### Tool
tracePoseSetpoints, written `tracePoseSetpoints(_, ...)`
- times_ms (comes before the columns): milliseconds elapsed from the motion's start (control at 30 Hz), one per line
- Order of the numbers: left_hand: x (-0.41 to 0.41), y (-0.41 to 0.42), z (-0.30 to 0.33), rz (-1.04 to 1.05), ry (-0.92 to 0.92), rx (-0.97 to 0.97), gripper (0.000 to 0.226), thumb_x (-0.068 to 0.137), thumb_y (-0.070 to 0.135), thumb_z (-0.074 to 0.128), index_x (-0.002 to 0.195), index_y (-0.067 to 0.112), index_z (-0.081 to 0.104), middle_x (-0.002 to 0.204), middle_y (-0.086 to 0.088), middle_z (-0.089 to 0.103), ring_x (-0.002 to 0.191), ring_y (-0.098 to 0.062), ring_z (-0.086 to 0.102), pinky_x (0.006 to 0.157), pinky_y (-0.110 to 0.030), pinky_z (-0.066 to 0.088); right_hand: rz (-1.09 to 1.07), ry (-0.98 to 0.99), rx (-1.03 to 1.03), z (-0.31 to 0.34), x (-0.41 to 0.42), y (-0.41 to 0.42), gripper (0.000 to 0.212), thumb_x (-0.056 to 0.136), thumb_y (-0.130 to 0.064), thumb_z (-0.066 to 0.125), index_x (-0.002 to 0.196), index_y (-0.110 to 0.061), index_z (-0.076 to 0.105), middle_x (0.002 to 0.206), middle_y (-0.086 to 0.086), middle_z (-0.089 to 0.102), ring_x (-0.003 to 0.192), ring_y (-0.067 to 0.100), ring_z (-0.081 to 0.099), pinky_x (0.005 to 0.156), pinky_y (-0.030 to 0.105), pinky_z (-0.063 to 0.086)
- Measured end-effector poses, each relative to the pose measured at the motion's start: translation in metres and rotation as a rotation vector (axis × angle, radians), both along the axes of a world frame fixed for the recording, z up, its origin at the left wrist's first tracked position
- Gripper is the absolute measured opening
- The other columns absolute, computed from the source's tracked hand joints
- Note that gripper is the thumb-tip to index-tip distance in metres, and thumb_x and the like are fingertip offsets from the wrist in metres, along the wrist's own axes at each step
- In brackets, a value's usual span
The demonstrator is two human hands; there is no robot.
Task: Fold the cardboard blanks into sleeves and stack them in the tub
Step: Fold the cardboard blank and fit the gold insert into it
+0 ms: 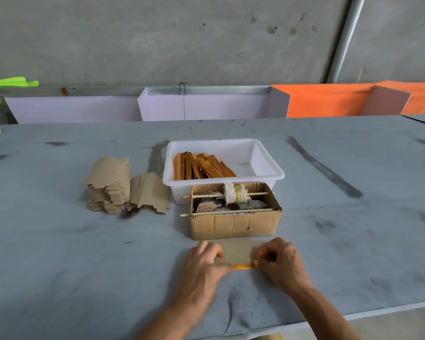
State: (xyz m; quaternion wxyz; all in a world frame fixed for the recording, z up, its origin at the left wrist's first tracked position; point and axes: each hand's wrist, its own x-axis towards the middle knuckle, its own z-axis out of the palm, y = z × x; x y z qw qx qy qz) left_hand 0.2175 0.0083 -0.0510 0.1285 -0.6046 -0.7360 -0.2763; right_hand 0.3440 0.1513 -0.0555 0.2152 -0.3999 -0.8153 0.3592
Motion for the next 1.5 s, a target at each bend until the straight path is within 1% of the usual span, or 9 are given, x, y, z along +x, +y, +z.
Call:
tracePoseSetpoints(100,0.005,-0.001,0.002,-0.023,0.14,-0.083,0.035,0.073,0.022,0.039,0.065,0.029,0.072,0.065,0.009,0.054,0.074,-0.008,0.035,0.053,-0.02,0.042,-0.002,-0.067,0.058,0.001,0.003,-0.003,0.019,0.071,-0.007,0.077,0.062,-0.019,0.066,0.078,-0.006,0.058,0.087,0.021,0.055,0.072,0.026,0.043)
tracePoseSetpoints(200,0.006,-0.002,0.004,-0.053,0.161,-0.124,0.037,0.074,0.023,0.037,0.063,0.029,0.073,0.063,0.012,0.055,0.068,-0.006,0.049,0.051,-0.017,0.042,0.01,-0.147,0.433,0.004,0.003,-0.016,0.012,0.069,-0.004,0.074,0.064,-0.014,0.071,0.077,-0.001,0.064,0.081,0.028,0.057,0.067,0.039,0.046)
tracePoseSetpoints(367,0.008,0.001,0.011,-0.03,0.056,-0.132,0.016,0.075,0.028,0.061,0.062,0.02,0.068,0.07,0.009,0.056,0.07,-0.001,0.048,0.059,-0.02,0.044,0.221,-0.027,0.847,0.0,-0.005,-0.049,0.015,0.064,-0.017,0.053,0.052,-0.021,0.062,0.058,-0.007,0.058,0.055,0.017,0.057,0.054,0.023,0.035)
tracePoseSetpoints(533,-0.004,-0.01,0.005,-0.077,0.103,-0.22,0.038,0.089,0.024,0.038,0.074,0.025,0.073,0.079,0.009,0.058,0.074,-0.008,0.055,0.061,-0.02,0.046,0.264,-0.019,0.803,-0.009,0.008,-0.036,0.029,0.041,-0.01,0.091,0.06,-0.02,0.072,0.073,-0.008,0.072,0.057,0.013,0.066,0.058,0.021,0.055)
tracePoseSetpoints(633,-0.01,-0.019,-0.001,-0.046,0.093,-0.246,0.03,0.067,0.011,0.063,0.086,0.029,0.077,0.085,0.008,0.063,0.077,-0.01,0.057,0.059,-0.018,0.047,0.2,-0.002,0.821,-0.01,0.018,-0.033,0.014,0.058,-0.017,0.086,0.067,-0.021,0.076,0.083,-0.008,0.075,0.064,0.01,0.07,0.063,0.029,0.057)
tracePoseSetpoints(767,-0.01,-0.02,-0.007,0.114,-0.011,-0.324,0.043,0.039,0.011,0.082,0.079,0.027,0.077,0.085,0.008,0.065,0.074,-0.014,0.063,0.061,-0.022,0.048,0.14,-0.056,0.721,-0.009,0.015,-0.034,0.026,0.046,-0.011,0.092,0.055,-0.019,0.069,0.071,-0.008,0.071,0.056,0.017,0.065,0.047,0.019,0.05)
tracePoseSetpoints(933,-0.017,-0.006,-0.005,0.267,-0.231,-0.179,0.036,0.093,0.035,0.05,0.127,0.027,0.055,0.12,0.009,0.051,0.112,-0.01,0.048,0.092,-0.017,0.034,0.118,-0.007,0.609,-0.01,0.011,-0.029,0.029,0.048,-0.003,0.09,0.052,-0.015,0.064,0.059,-0.008,0.064,0.054,0.019,0.061,0.04,0.02,0.043)
tracePoseSetpoints(1267,-0.025,0.031,0.004,0.368,-0.48,-0.393,0.024,0.079,0.038,0.069,0.097,0.027,0.057,0.102,0.009,0.054,0.098,-0.011,0.054,0.079,-0.021,0.04,0.11,0.156,0.339,-0.012,0.014,-0.022,0.026,0.056,0.005,0.083,0.062,-0.015,0.069,0.073,-0.012,0.066,0.067,0.015,0.06,0.062,0.021,0.045)
tracePoseSetpoints(1500,-0.033,0.018,0.012,0.244,-0.992,-0.14,0.025,0.073,0.0,0.071,0.066,0.018,0.055,0.059,0.001,0.055,0.053,-0.013,0.042,0.055,-0.026,0.035,-0.049,0.228,0.201,0.002,0.011,-0.02,0.033,0.068,-0.004,0.08,0.097,-0.017,0.071,0.094,-0.018,0.062,0.09,0.016,0.06,0.079,0.022,0.046)
